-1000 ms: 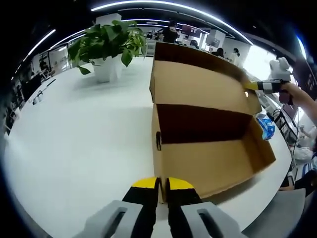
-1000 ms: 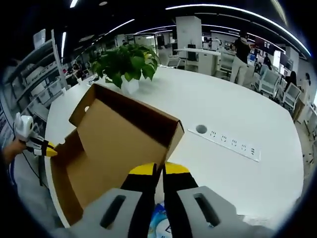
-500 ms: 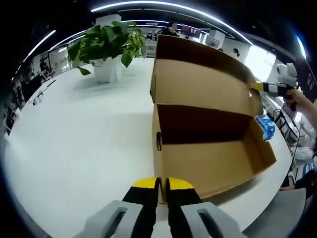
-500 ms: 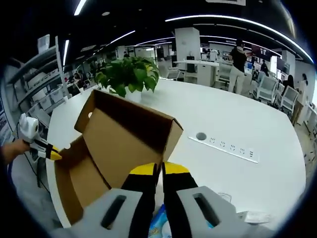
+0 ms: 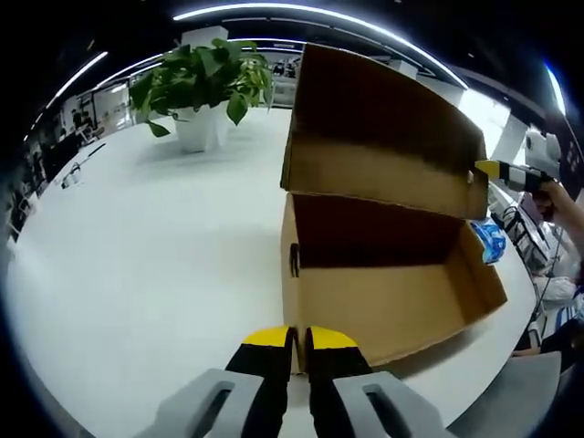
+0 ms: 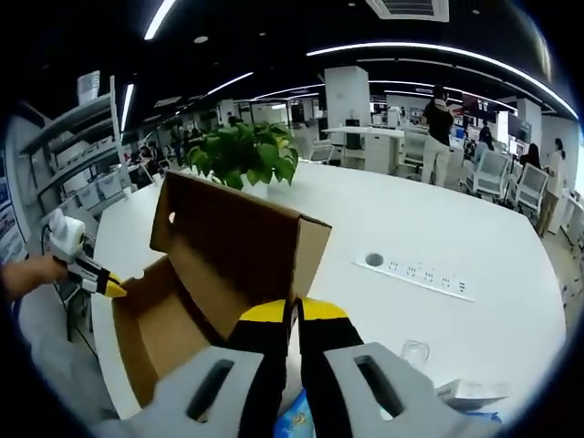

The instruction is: Operate the shoe box by opening the lid, removing the specified soft item, and placing it in the target area until the item is outside and the box remains undamaged.

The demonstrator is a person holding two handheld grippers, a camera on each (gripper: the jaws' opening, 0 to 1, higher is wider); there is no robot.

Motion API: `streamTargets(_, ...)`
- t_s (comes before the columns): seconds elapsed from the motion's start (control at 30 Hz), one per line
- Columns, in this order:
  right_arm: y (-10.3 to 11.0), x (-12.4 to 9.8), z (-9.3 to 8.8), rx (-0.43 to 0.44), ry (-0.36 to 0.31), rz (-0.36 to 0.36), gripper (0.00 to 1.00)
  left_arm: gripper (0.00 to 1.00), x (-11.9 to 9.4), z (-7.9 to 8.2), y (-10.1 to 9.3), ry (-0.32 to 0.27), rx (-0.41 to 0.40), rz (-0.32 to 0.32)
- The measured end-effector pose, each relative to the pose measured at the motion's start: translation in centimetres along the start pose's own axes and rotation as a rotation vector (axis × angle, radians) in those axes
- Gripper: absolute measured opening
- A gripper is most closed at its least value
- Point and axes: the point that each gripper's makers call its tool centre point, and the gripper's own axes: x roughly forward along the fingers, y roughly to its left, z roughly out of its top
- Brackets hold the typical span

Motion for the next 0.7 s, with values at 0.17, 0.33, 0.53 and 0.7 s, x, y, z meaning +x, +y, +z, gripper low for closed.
streamTargets(0.17, 0.7, -0.7, -0.1, -0.008, -0.015, -0.002, 0.01, 0.05, 0.0, 0.0, 0.0, -0.006, -0.005, -0.002)
streamTargets(0.33, 1.5, -1.5, -0.2, -0.034, -0.031, -0.010, 0.01, 0.05, 0.1, 0.0, 0.0, -0.015, -0.006, -0.001)
streamTargets(0.53, 2.3, -2.2, -0.5, -0.049, -0.051, -0.030, 0.01, 0.05, 0.1, 0.1, 0.0, -0.030, -0.012, 0.000)
streamTargets(0.7, 3.0, -3.0, -1.1, -0.050, -0.067, -0.049, 0.01, 0.05, 0.0, 0.0, 0.1, -0.043, -0.019, -0.002)
